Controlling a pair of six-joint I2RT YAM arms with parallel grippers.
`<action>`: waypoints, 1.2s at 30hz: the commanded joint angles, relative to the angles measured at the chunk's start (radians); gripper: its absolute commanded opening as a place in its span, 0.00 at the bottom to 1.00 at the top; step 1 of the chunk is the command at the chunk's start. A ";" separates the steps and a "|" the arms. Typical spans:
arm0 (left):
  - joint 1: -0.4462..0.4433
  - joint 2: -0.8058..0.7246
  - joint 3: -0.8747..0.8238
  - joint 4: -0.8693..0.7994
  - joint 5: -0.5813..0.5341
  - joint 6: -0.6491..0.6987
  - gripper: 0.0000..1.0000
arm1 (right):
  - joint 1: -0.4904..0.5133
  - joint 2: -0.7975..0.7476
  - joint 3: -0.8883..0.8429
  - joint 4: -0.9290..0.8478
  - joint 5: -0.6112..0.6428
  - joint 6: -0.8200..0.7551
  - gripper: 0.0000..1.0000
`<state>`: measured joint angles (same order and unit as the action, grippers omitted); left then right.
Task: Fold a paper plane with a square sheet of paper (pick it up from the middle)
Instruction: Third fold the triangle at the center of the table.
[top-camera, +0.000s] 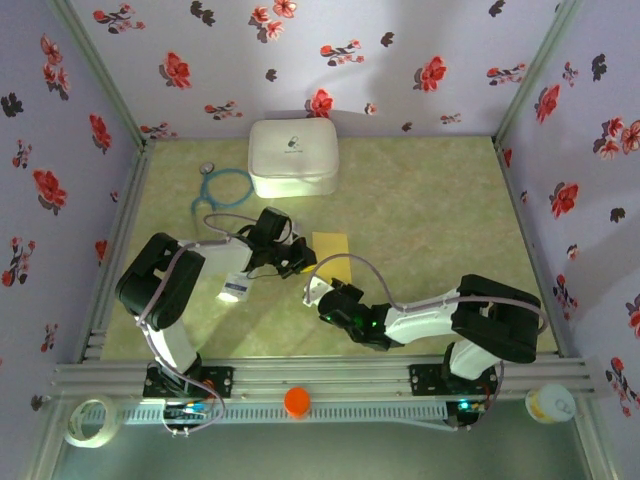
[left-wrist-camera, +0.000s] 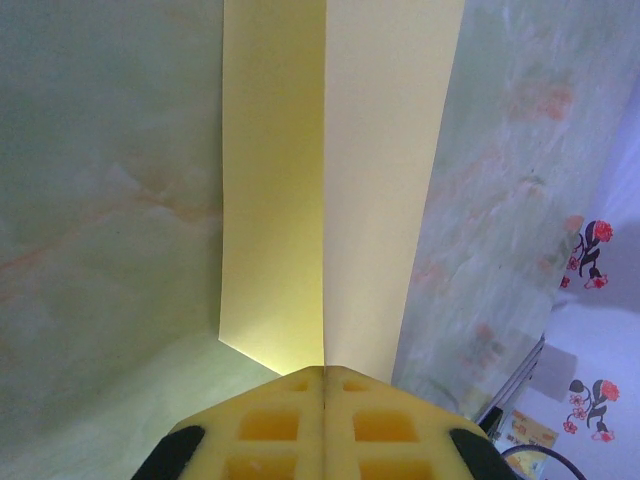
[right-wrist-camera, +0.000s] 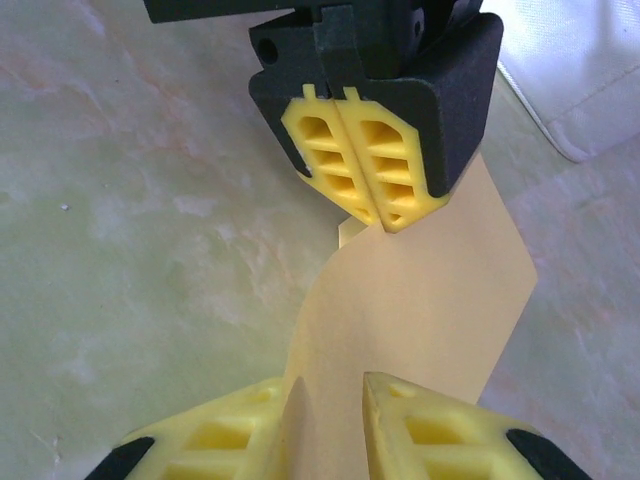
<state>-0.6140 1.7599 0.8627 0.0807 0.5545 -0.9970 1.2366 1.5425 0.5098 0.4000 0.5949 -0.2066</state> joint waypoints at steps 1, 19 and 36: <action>0.010 -0.019 0.005 -0.012 0.017 -0.012 0.01 | 0.007 -0.013 -0.002 0.018 -0.009 0.027 0.18; 0.043 -0.178 -0.021 -0.172 -0.182 0.067 0.40 | -0.171 -0.103 0.016 -0.077 -0.442 0.407 0.00; 0.054 -0.076 0.145 -0.186 -0.064 0.150 0.19 | -0.354 -0.016 0.037 -0.071 -0.974 0.606 0.00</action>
<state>-0.5644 1.6417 0.9676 -0.0910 0.4347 -0.8818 0.8890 1.5280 0.5652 0.3149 -0.3191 0.3756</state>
